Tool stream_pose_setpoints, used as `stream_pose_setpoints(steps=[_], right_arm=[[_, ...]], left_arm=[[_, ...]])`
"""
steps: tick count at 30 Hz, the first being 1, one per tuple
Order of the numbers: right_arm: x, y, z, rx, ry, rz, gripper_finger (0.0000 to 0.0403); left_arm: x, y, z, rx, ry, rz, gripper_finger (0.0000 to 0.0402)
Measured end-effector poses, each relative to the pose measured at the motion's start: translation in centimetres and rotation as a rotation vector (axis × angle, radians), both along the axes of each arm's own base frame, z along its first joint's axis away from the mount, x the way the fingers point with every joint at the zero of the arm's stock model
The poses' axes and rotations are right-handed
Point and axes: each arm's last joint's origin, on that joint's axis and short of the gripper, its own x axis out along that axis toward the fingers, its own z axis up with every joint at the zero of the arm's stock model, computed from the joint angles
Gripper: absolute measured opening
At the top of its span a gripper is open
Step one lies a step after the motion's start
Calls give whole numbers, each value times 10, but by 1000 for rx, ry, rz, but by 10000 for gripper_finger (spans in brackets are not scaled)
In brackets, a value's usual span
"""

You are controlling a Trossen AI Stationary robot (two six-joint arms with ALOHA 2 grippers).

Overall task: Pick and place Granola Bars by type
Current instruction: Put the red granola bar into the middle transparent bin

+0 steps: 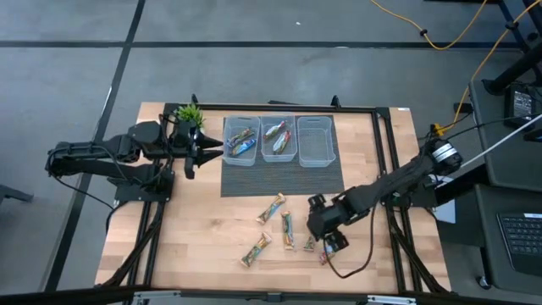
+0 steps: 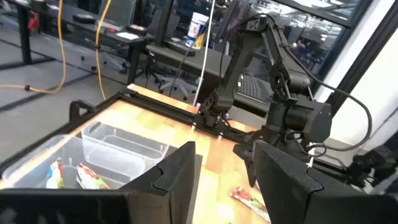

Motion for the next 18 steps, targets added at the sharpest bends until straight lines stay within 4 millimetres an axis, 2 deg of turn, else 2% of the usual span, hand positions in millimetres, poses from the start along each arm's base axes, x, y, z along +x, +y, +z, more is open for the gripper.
stream_pose_setpoints(steps=[4, 18], right_arm=[[7, 3, -9, -6, -13, 27, 317], [17, 10, -58, -61, 124, 53, 317]], left_arm=[[0, -1, -2, -15, 17, -19, 155], [0, -1, -3, -15, 27, -23, 155]])
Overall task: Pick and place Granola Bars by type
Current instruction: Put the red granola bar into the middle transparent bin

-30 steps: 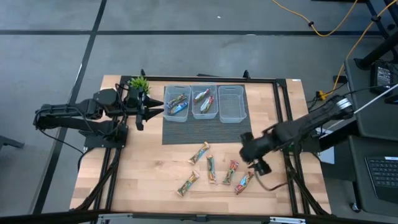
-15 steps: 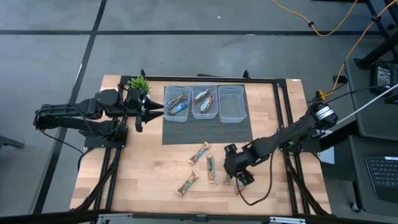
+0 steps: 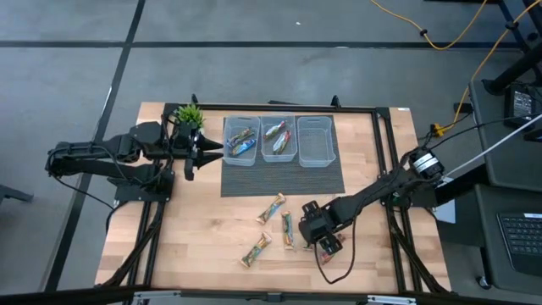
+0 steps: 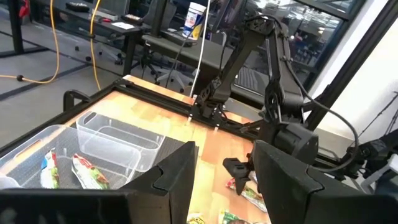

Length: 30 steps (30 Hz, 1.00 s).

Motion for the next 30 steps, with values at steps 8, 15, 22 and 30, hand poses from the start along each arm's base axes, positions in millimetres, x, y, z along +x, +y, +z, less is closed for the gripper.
stream_pose_setpoints(steps=[8, 15, 22, 30], right_arm=[[2, 1, -15, -52, 26, -9, 308], [1, 0, -10, -92, -9, -18, 218], [0, -3, 15, -117, 3, -20, 65], [13, -3, 75, -209, 8, 2, 42]], left_arm=[[0, 0, 0, -1, 0, 0, 155], [0, 0, 0, 0, 0, 0, 155], [0, 0, 0, 0, 0, 0, 155], [0, 0, 0, 0, 3, 1, 155]])
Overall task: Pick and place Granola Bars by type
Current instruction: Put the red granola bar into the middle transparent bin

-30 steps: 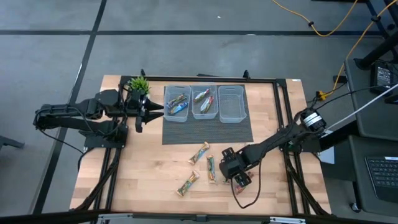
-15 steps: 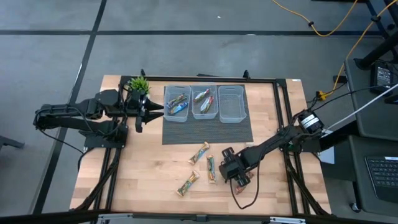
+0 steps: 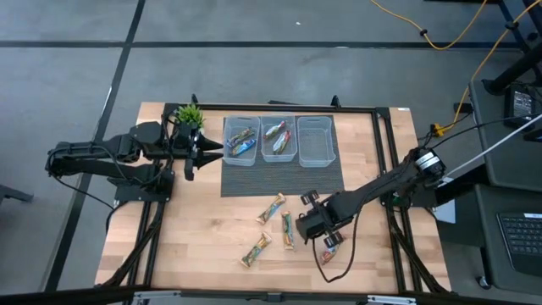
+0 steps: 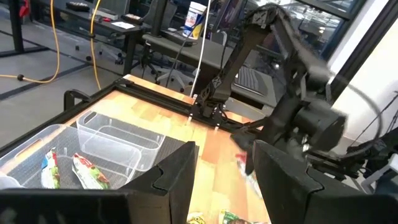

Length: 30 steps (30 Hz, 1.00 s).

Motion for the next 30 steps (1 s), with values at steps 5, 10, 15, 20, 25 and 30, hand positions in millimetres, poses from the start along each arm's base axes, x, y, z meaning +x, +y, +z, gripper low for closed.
stream_pose_setpoints(steps=[5, 10, 15, 20, 25, 30], right_arm=[[8, -8, 57, -60, -119, -95, 48], [5, -30, 124, 44, -344, -286, 21], [-18, -60, 188, 62, -617, -485, 29], [-45, -84, 226, 48, -819, -566, 47], [-48, -108, 234, 17, -849, -591, 25], [-34, -150, 236, 53, -871, -591, 28]], left_arm=[[0, 0, 0, 2, 5, 0, 155], [0, 0, -2, 1, 18, 0, 155], [-1, 0, -4, 0, 38, 1, 155], [-1, 0, -4, 0, 43, 1, 155], [-1, 0, -4, 0, 44, 8, 155], [-1, 0, -4, 0, 45, 8, 155]])
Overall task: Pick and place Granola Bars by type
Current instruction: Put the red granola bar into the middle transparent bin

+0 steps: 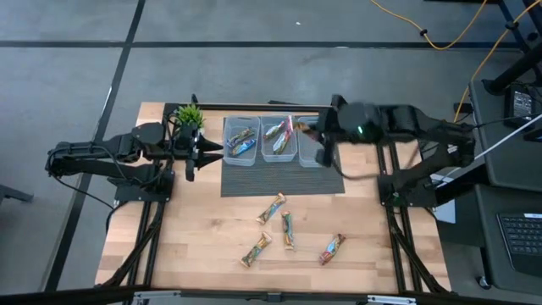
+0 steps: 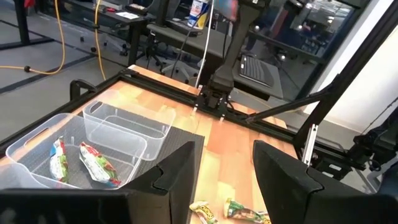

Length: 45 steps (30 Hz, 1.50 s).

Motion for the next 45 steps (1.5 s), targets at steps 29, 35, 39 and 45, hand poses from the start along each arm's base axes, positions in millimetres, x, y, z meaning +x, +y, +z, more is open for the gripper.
stream_pose_setpoints(steps=[29, 35, 39, 45], right_arm=[[114, -166, -185, 279, 492, 74, 34], [120, -169, -204, 308, 543, 70, 34], [120, -170, -206, 312, 550, 66, 39], [119, -170, -206, 308, 552, 58, 99]], left_arm=[[0, 2, 0, -18, -2, 63, 155], [0, 2, 0, -18, -2, 63, 155], [0, 2, 0, -19, -2, 57, 155], [0, 1, 0, -19, -2, 54, 155]])
